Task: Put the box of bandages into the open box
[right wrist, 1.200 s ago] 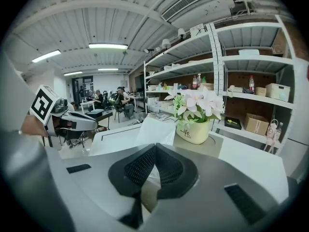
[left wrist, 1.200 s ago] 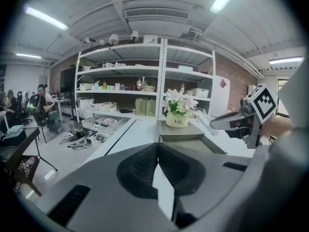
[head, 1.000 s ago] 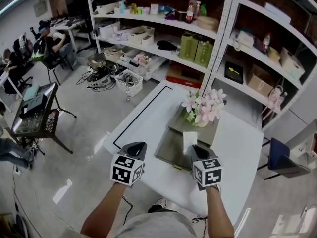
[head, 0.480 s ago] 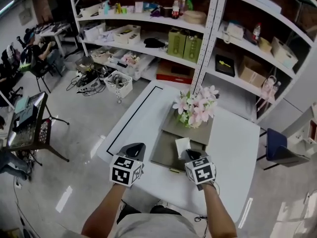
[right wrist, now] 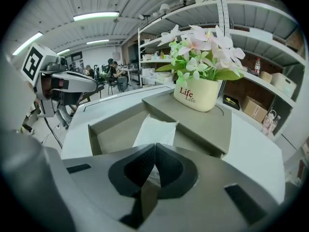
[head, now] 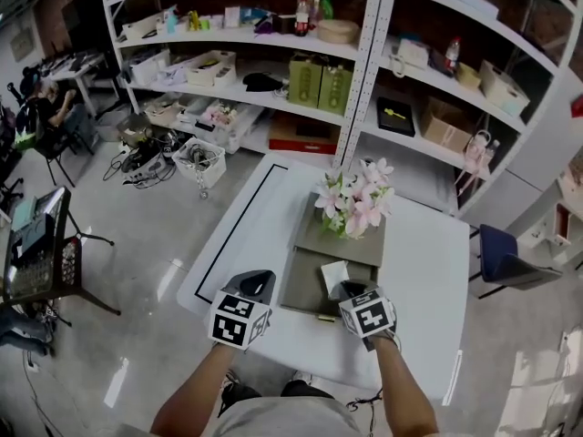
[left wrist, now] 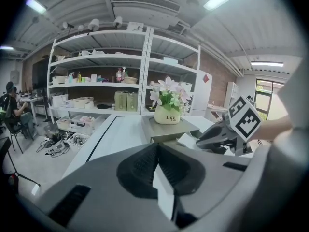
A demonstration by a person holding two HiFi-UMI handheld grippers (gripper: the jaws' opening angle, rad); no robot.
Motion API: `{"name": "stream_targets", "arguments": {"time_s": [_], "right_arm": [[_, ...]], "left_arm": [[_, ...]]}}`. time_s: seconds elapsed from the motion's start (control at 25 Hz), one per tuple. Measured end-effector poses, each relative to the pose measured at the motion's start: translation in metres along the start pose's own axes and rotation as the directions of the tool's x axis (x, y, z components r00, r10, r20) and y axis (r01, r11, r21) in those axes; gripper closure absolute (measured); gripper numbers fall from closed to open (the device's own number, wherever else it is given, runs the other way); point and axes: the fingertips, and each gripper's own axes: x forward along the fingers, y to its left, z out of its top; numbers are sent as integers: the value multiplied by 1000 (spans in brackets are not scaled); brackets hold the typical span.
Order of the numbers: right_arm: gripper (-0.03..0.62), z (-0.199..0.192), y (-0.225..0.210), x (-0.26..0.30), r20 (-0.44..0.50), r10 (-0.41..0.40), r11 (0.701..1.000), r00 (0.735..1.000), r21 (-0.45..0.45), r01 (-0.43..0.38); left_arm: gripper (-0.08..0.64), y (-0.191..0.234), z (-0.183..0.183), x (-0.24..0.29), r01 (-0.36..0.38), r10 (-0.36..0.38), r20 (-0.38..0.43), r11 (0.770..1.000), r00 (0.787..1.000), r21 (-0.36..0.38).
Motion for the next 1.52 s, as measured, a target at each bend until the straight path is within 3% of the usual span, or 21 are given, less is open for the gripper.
{"name": "stream_targets", "arguments": {"time_s": [0.84,1.2,1.52], "right_arm": [[584,-11,8,16,-121,-36,999,992,0,37],[543,-15,10,12,-116,-43,998,992,33,48],[538,-3,8,-14,-68,-98,993,993,66,102]], "left_arm": [[557,13,-18,-3,86,-86,-34,996,996,4],[557,11,-20,-6,101,-100,-40,995,994,11],[557,5,-7,-11,134,-134,-15,990,991,42]]}}
